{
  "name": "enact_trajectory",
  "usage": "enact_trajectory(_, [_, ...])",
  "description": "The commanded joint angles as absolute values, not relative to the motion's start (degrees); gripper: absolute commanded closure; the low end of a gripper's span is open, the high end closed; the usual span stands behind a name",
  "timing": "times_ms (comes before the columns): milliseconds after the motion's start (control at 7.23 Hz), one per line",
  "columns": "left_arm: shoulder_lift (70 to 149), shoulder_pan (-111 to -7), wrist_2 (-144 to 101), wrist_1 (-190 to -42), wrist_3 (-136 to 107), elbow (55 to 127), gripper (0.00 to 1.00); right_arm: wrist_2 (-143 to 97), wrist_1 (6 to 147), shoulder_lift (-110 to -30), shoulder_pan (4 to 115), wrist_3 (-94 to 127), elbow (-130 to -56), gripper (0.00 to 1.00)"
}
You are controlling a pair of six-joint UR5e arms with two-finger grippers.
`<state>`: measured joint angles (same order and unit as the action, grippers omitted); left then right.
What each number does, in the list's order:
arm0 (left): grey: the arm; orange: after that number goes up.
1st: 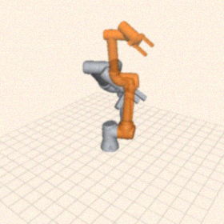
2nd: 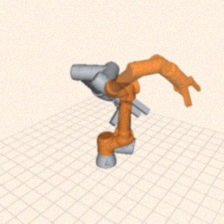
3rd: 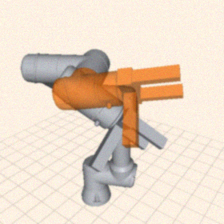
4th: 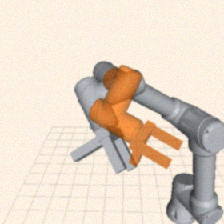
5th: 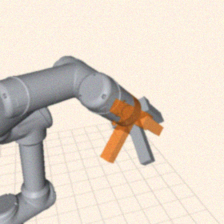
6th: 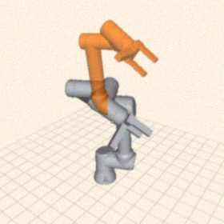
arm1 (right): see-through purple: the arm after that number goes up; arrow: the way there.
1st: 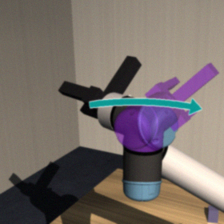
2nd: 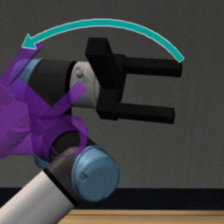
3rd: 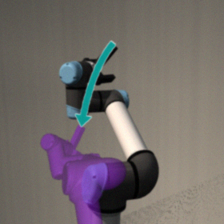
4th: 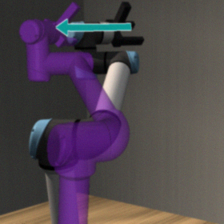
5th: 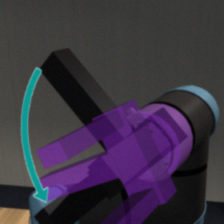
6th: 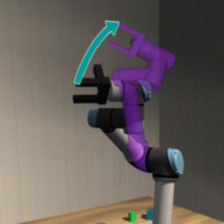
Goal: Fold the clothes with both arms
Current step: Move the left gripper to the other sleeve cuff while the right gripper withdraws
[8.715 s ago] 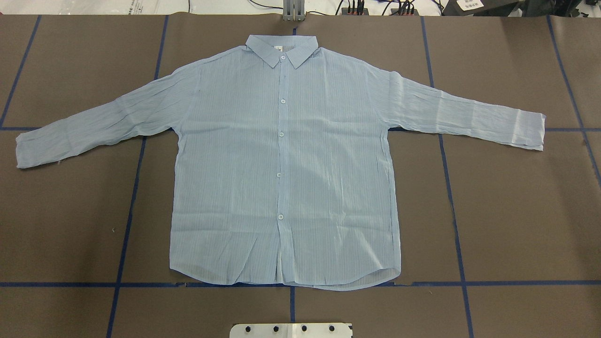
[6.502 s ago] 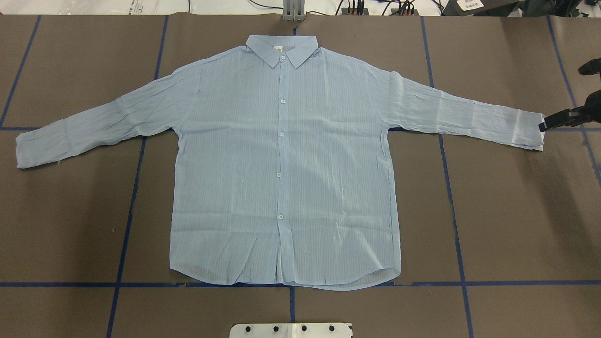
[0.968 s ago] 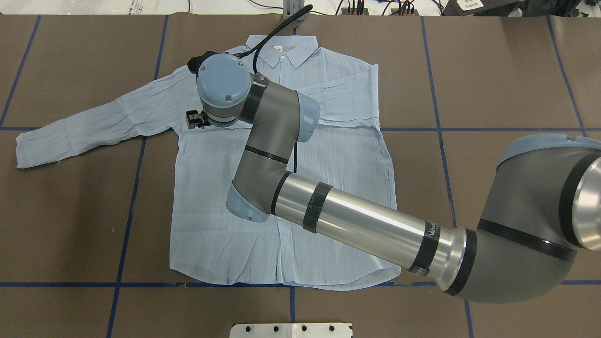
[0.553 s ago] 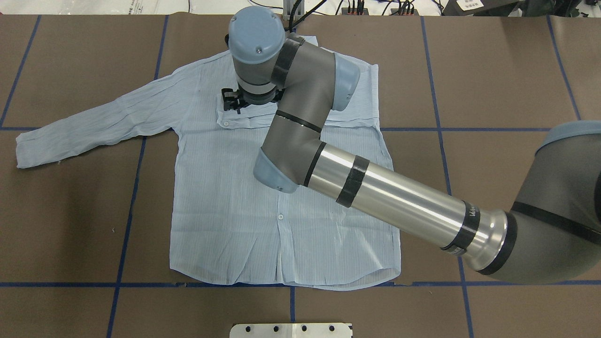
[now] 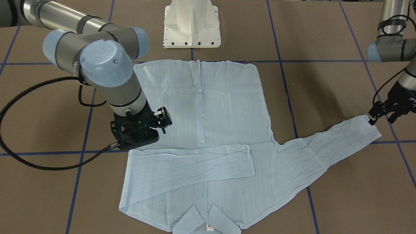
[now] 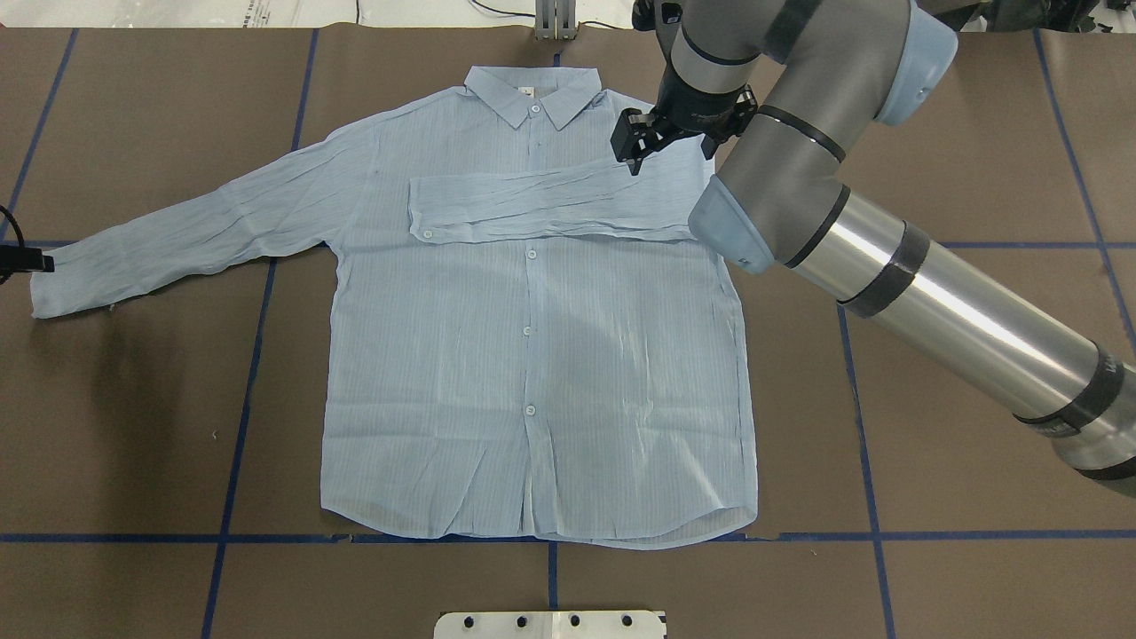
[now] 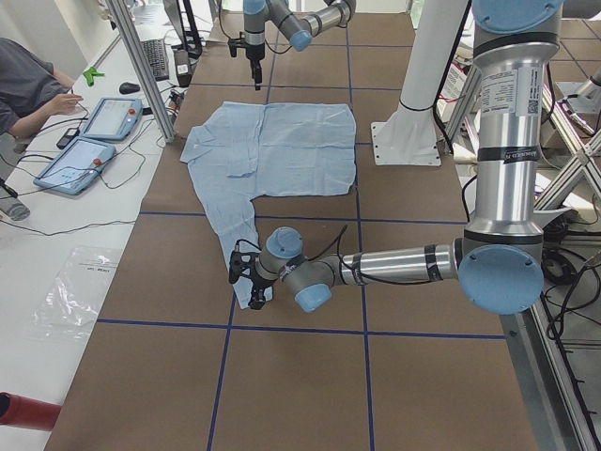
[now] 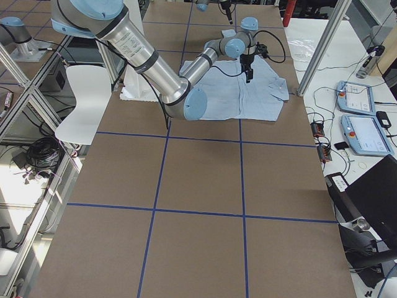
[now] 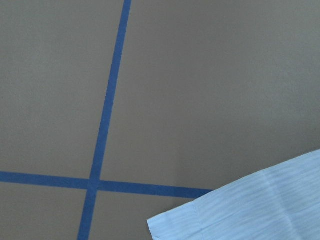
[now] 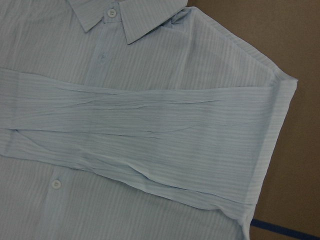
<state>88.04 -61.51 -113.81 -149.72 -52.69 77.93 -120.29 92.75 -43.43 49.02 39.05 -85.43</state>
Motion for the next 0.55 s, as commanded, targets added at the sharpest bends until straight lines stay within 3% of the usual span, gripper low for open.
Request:
enact_trajectory(0, [88.76, -60.29, -113.03, -149.50, -52.74, 76.21, 0.18, -121.11, 92.81, -45.78, 49.75, 38.32, -87.09, 0.00])
enact_trajectory(415, [89.56, -60.29, -110.48, -149.41, -52.21, 74.01, 0.23, -120.85, 92.64, -46.41, 49.75, 38.41, -87.80, 0.00])
